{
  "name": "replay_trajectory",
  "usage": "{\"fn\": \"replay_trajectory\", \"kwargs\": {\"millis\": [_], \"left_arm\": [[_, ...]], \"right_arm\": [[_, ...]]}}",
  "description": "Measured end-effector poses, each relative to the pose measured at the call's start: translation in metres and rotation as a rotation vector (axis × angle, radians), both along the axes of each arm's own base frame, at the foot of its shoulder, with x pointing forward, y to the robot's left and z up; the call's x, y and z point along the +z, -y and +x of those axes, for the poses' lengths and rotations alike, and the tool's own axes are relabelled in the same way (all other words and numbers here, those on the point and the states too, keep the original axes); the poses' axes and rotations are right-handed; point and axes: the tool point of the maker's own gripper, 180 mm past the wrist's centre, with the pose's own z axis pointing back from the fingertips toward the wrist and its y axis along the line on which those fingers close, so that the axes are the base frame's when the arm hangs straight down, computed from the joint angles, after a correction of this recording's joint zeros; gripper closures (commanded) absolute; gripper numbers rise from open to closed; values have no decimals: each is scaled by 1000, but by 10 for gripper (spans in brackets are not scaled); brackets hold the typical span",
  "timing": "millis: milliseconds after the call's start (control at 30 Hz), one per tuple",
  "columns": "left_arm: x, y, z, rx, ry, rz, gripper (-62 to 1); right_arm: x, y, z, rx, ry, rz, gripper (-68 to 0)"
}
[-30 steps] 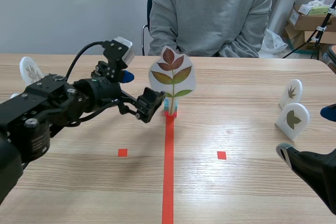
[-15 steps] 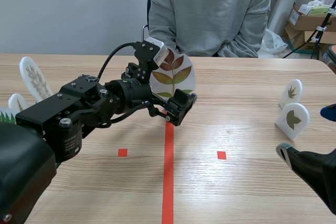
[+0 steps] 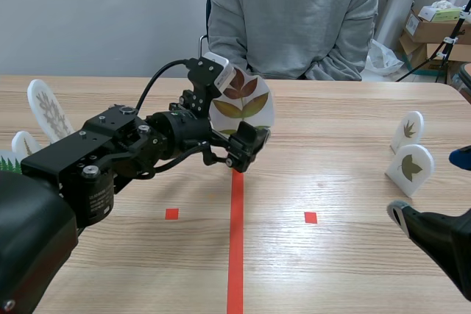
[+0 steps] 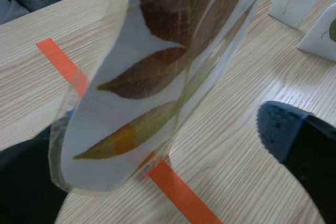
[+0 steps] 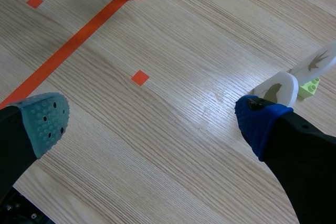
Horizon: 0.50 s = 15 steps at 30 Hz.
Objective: Do the leaf sorting experiment
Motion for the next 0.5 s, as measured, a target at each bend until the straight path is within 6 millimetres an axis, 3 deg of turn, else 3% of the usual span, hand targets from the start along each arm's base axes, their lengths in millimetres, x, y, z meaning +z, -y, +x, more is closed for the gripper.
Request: {"fn": "replay_trajectory", "kwargs": {"millis": [500], "left_arm": [[2, 1, 1, 1, 10, -11, -54]], "right_arm": [[0, 0, 0, 0, 0, 0, -679]]}}
